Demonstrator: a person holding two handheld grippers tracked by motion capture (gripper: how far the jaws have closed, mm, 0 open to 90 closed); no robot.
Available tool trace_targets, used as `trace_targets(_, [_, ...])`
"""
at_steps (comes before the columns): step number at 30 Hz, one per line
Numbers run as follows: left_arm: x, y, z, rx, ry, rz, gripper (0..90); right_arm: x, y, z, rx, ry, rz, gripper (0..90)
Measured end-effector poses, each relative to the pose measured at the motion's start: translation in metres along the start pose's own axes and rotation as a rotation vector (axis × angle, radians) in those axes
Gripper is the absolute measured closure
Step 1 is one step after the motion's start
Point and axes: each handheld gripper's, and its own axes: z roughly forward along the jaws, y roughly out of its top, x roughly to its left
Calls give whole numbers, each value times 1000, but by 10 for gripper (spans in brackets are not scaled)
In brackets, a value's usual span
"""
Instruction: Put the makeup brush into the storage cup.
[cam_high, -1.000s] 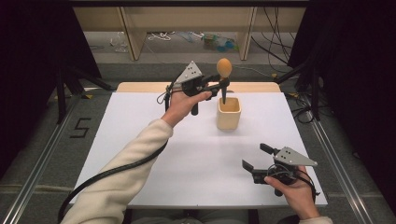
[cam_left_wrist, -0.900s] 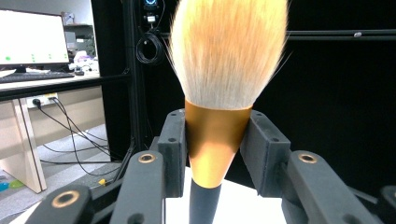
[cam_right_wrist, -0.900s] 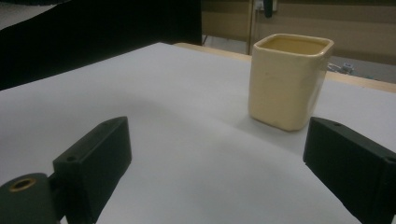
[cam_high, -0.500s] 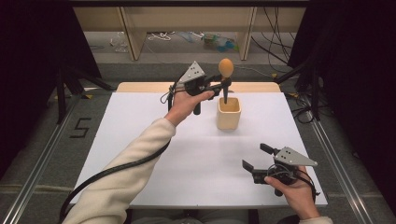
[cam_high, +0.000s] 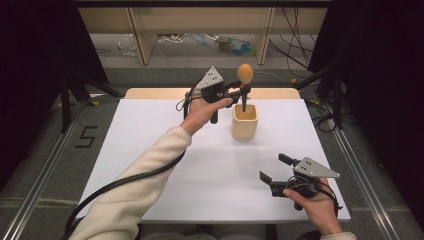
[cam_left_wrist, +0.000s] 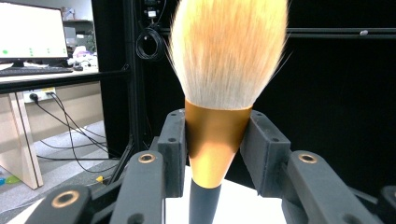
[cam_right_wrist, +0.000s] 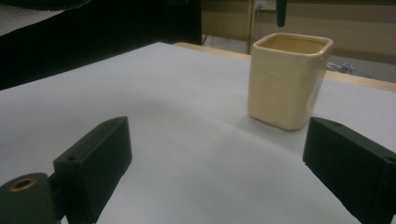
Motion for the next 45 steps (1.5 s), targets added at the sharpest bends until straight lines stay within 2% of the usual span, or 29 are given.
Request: trace_targets(45, [2, -13, 15, 35, 2, -18, 621, 0, 0, 0, 1, 3, 5, 93])
